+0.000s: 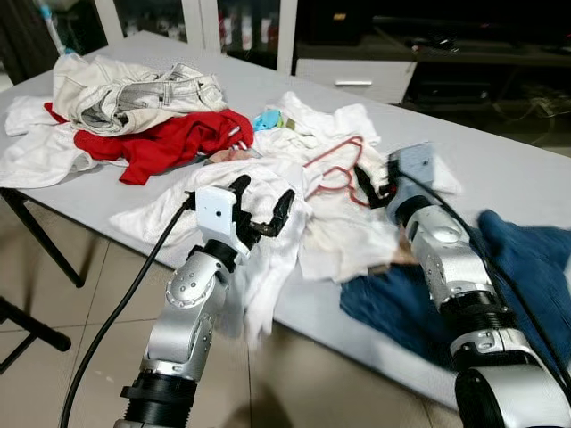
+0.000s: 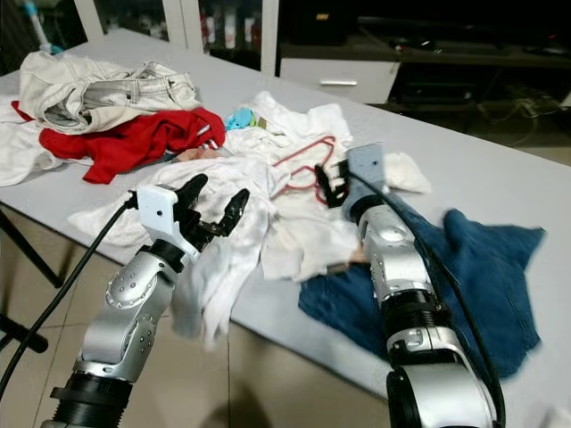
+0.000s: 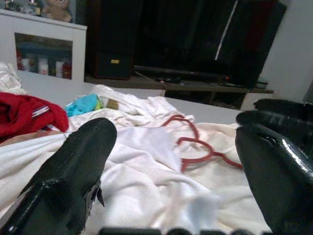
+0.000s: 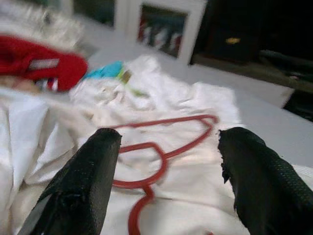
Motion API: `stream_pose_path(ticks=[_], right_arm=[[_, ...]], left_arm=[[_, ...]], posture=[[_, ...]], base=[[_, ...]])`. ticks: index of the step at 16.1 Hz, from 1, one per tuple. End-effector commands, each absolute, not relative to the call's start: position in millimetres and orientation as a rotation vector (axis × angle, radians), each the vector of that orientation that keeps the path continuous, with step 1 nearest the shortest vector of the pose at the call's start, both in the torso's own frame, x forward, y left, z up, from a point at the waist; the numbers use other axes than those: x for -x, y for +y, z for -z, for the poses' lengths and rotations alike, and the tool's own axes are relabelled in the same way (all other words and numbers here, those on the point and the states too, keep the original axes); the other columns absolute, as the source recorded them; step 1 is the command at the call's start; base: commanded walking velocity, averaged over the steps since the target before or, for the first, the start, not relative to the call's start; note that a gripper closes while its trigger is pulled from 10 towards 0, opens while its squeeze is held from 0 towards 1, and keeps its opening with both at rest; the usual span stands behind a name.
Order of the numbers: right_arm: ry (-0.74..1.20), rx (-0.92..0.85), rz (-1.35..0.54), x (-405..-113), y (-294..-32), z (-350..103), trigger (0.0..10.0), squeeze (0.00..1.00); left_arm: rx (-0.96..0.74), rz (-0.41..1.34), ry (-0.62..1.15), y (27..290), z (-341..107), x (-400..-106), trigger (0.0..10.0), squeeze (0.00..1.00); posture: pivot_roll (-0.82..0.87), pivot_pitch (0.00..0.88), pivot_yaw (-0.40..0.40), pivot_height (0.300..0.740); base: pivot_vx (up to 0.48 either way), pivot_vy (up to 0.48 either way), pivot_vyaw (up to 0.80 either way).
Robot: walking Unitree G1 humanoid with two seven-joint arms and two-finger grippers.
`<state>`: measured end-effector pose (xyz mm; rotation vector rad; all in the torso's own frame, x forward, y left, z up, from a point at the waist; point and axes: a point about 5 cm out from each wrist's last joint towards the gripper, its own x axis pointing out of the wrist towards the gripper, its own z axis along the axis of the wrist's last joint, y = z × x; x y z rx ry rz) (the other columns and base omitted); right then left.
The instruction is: Hang hanger
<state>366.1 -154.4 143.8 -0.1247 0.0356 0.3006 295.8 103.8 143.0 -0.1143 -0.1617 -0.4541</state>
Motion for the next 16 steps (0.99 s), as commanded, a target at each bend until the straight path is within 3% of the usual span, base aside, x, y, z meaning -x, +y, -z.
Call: stream_pose_path(ticks=[1, 5, 16], right_arm=[[0.056, 0.168, -0.331, -368.0, -154.1, -145.0, 10.0, 0.00], [0.074, 0.203, -0.388, -365.7, -148.3, -141.9, 10.0, 0.00], [0.098, 0.208, -0.428, -363.8, -148.1, -140.4, 10.0, 0.00]], left_arm=[[0.110, 0.457, -0.161, 101.8, -143.9, -296.9, 10.0, 0.00], [0.110, 0.457, -0.163, 101.7, -144.1, -296.1, 10.0, 0.00], [0.117, 0.474, -0.168, 99.8, -143.6, -294.2, 10.0, 0.00]], posture=[[0.03, 0.000, -0.067, 0.740], [0.03, 0.000, -0.069, 0.740], [0.02, 0.000, -0.069, 0.740]], base=[[0.435, 0.000, 0.00], [0.384, 0.000, 0.00], [0.000, 0.000, 0.00]])
